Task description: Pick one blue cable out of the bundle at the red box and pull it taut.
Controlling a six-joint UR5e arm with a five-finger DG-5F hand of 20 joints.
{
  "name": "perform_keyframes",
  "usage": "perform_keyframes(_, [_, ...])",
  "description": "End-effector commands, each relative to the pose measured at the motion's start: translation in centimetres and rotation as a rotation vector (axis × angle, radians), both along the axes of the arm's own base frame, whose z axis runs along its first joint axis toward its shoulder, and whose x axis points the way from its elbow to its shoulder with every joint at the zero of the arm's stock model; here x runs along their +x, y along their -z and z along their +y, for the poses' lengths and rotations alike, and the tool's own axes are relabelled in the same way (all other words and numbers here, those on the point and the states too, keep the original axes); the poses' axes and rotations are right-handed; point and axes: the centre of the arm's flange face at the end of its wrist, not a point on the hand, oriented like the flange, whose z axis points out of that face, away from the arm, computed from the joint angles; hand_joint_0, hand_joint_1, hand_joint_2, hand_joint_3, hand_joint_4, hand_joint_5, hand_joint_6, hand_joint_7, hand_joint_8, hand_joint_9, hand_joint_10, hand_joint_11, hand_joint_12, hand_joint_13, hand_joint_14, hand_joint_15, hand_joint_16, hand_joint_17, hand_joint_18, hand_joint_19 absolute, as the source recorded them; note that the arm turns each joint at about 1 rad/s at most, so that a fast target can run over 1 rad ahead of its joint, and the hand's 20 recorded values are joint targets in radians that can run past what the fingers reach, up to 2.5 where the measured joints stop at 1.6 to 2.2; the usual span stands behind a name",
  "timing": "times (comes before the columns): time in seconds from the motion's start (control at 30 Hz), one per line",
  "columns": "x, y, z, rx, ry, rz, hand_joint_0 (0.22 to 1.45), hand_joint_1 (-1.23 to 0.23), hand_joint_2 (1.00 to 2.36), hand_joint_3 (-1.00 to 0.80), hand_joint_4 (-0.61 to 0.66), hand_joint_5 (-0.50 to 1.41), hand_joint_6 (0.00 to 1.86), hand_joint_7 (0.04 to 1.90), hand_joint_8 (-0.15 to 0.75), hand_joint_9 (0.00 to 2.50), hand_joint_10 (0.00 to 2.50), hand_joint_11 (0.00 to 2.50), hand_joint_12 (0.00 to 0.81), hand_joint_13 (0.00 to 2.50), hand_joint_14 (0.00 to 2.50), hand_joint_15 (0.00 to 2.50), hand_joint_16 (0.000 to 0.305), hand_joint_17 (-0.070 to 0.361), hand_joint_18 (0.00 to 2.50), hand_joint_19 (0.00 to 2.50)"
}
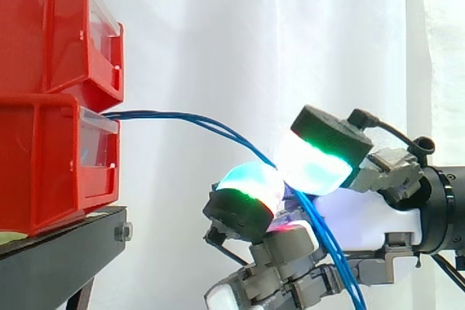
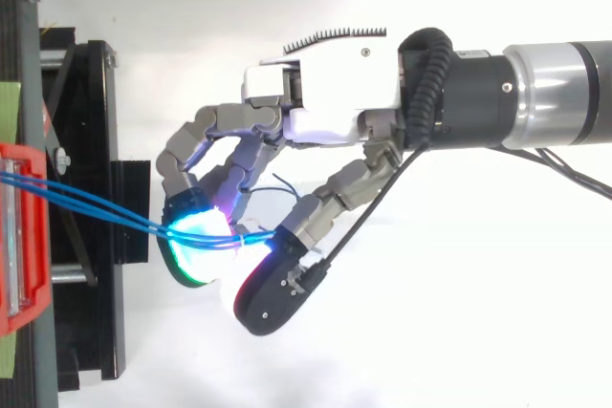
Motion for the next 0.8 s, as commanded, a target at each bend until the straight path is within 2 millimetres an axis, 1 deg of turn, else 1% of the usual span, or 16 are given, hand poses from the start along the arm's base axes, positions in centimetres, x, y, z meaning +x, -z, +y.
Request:
perform_keyframes(0.0, [0.00, 0.00, 0.00, -0.001, 0.000, 0.000, 0.50, -0.88, 1.00, -0.50, 0.15, -0.15, 0.92, 1.09, 0.360, 1.02, 0.01, 1.29, 0.398, 0.62, 0.01, 0.35, 0.056, 0.125, 0.60, 0.37])
perform_keyframes(0.07, [0.00, 0.00, 0.00, -0.001, 0.000, 0.000, 0.47, -0.83, 1.00, -0.50, 0.16, -0.15, 0.91, 1.09, 0.370, 1.03, 0.01, 1.28, 0.406, 0.62, 0.01, 0.35, 0.058, 0.130, 0.61, 0.38])
perform_keyframes(0.1, [0.00, 0.00, 0.00, -0.001, 0.000, 0.000, 0.48, -0.82, 1.00, -0.50, 0.15, -0.15, 0.91, 1.08, 0.370, 1.03, 0.01, 1.29, 0.404, 0.62, 0.01, 0.35, 0.058, 0.129, 0.61, 0.37])
perform_keyframes(0.17, [0.02, 0.00, 0.12, -0.001, -0.002, 0.000, 0.48, -0.75, 1.00, -0.50, 0.15, -0.15, 0.91, 1.08, 0.368, 1.03, 0.01, 1.28, 0.404, 0.62, 0.01, 0.36, 0.058, 0.130, 0.60, 0.38])
perform_keyframes(0.3, [0.02, 0.00, 0.12, 0.001, -0.002, 0.000, 0.55, -0.66, 1.00, -0.50, 0.14, -0.16, 0.91, 1.10, 0.341, 1.02, 0.01, 1.29, 0.380, 0.60, 0.01, 0.37, 0.053, 0.120, 0.55, 0.42])
perform_keyframes(0.37, [0.02, 0.00, 0.12, -0.001, -0.002, 0.000, 0.57, -0.67, 1.00, -0.49, 0.14, -0.16, 0.91, 1.12, 0.334, 1.02, 0.01, 1.28, 0.377, 0.59, 0.01, 0.37, 0.053, 0.118, 0.54, 0.42])
perform_keyframes(0.6, [0.05, -0.07, 0.12, -0.001, -0.002, -0.002, 0.60, -0.71, 1.01, -0.33, 0.13, -0.15, 0.91, 1.13, 0.333, 1.01, 0.01, 1.28, 0.376, 0.59, 0.01, 0.37, 0.052, 0.118, 0.52, 0.43])
perform_keyframes(0.7, [0.05, -0.07, 0.12, 0.001, -0.002, -0.002, 0.62, -0.79, 1.01, -0.24, 0.14, -0.15, 0.91, 1.13, 0.347, 1.01, 0.01, 1.27, 0.383, 0.59, 0.01, 0.36, 0.053, 0.120, 0.54, 0.41])
perform_keyframes(0.77, [0.07, -0.07, 0.24, 0.001, -0.003, -0.002, 0.65, -0.84, 1.01, -0.23, 0.12, -0.15, 0.91, 1.17, 0.329, 1.00, 0.01, 1.28, 0.375, 0.60, 0.01, 0.37, 0.051, 0.116, 0.54, 0.40])
